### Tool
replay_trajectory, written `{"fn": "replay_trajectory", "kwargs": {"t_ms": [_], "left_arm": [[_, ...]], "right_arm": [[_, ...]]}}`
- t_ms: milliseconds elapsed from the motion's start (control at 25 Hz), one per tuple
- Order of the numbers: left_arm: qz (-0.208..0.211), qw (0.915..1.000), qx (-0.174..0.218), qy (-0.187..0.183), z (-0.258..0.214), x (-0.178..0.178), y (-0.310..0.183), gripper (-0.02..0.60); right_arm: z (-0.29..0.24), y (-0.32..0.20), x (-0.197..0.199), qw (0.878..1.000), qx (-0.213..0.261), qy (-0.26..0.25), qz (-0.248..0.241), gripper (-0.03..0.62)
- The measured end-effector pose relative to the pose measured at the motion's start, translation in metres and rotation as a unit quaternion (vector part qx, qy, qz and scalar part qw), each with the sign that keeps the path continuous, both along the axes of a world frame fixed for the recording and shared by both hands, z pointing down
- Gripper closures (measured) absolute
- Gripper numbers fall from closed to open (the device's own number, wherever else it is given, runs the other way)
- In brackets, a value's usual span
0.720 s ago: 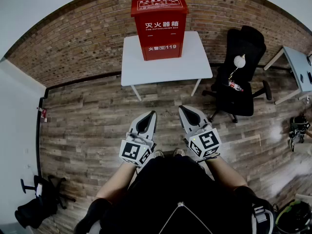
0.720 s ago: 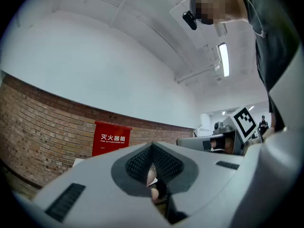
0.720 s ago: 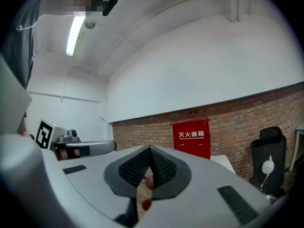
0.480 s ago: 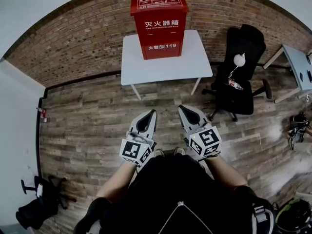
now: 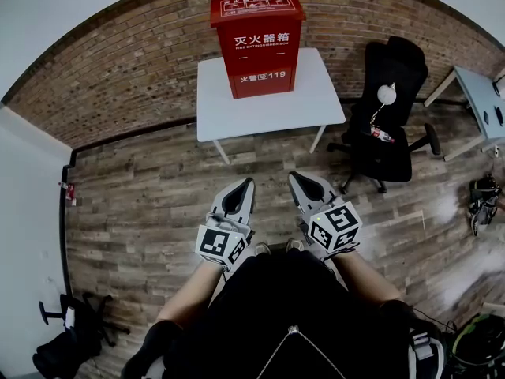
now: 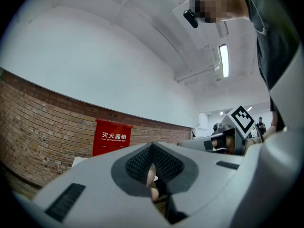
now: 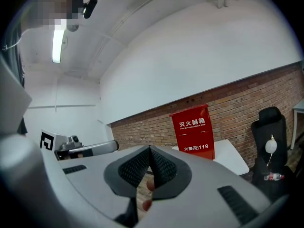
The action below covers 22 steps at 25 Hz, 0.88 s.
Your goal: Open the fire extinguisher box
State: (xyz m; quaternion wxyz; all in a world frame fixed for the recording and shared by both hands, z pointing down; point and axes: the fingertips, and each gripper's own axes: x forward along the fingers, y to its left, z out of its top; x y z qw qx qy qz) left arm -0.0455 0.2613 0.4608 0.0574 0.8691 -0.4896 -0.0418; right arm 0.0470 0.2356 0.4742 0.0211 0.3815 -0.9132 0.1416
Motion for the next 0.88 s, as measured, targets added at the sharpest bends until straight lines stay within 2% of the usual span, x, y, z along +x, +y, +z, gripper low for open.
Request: {"fn": "replay_trajectory", "kwargs": {"t_ms": [160, 320, 520, 880], "left_arm": [[0.009, 1.0, -0.001, -0.002, 0.002, -0.01, -0.005, 0.532], [0.017, 0.9999, 0.001, 0.003, 0.004, -0.019, -0.006, 0.532], [0.035, 0.9993, 0.005, 0.015, 0.001, -0.02, -0.012, 0.532], [0.044, 0.9989, -0.002, 0.012, 0.006, -0.008, -0.05, 0.532]], "right_arm": [[0.002, -0.003, -0.009, 1.0, -0.003, 0.0, 0.008, 0.576], [0.004, 0.003, -0.024, 1.0, -0.009, -0.012, -0.004, 0.576], [0.0, 0.006, -0.04, 0.999, 0.02, 0.025, -0.015, 0.576], [-0.004, -0.04, -0.022, 0.999, 0.027, 0.027, -0.005, 0.576]]}}
